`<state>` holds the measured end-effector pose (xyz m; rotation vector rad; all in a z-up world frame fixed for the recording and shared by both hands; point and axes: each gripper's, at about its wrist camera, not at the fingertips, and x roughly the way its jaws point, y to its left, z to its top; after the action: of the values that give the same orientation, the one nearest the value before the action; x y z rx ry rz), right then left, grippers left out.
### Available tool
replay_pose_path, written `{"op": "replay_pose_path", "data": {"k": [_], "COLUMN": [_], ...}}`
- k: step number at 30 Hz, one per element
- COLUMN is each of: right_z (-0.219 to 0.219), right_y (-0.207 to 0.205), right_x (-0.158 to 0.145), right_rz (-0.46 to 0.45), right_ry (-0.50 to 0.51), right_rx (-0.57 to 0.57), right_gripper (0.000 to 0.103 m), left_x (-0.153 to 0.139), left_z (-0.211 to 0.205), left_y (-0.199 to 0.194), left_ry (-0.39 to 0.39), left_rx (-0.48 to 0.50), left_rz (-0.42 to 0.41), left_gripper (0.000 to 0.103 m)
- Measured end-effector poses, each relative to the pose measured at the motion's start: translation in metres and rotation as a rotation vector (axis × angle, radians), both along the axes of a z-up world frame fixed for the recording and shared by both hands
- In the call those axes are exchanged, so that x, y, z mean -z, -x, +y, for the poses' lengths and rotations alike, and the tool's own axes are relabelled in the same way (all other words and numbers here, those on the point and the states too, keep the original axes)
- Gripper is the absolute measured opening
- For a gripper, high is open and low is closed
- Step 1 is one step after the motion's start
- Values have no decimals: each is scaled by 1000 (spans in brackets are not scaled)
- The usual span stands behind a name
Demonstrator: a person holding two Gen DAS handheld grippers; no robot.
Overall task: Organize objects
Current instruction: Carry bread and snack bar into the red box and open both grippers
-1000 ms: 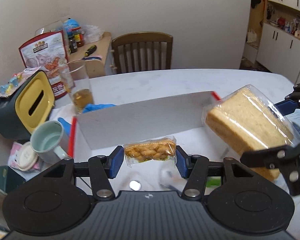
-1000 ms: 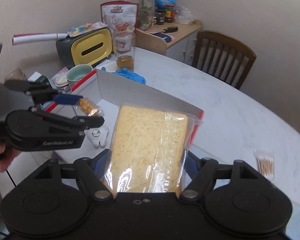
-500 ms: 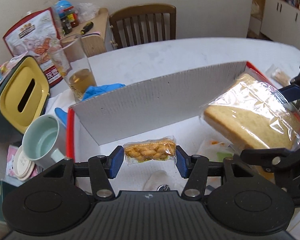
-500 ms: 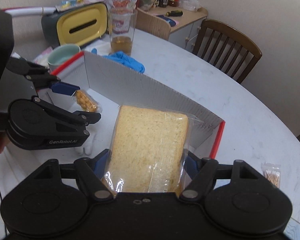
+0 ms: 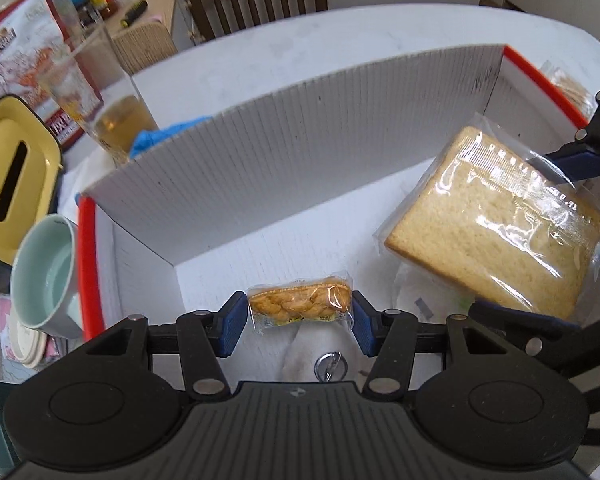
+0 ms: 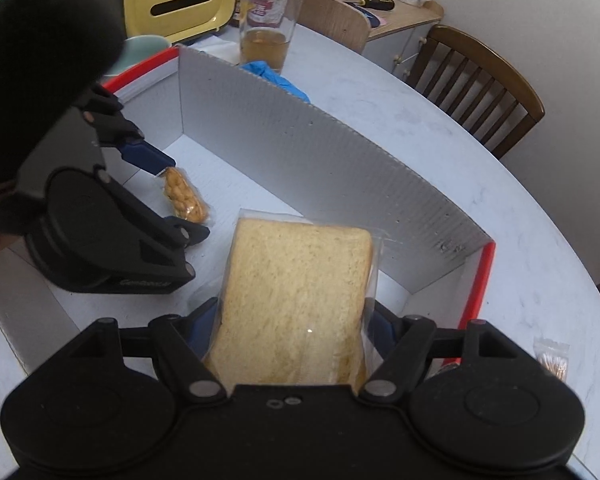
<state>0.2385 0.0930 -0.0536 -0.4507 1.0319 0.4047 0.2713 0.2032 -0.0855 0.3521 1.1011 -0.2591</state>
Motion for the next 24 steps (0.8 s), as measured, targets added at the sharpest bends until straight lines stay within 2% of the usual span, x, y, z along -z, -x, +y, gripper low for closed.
{"op": "replay_pose_path", "data": {"k": [11, 19, 24], "right_z": [3, 1, -4], "right_y": [-3, -1, 4], "right_x": [4, 0, -7], "right_rz": [-4, -20, -34], "right_ry": [17, 4, -11], "right_rx": [0, -1, -7], "right_gripper": [76, 84, 87], "left_x": [11, 13, 10], "left_z": [4, -1, 0], "left_y": [-11, -7, -5], "left_ry": [16, -9, 4], "left_rx": [-37, -23, -31], "left_rz": [114, 111, 107], "left_gripper": [56, 63, 64]}}
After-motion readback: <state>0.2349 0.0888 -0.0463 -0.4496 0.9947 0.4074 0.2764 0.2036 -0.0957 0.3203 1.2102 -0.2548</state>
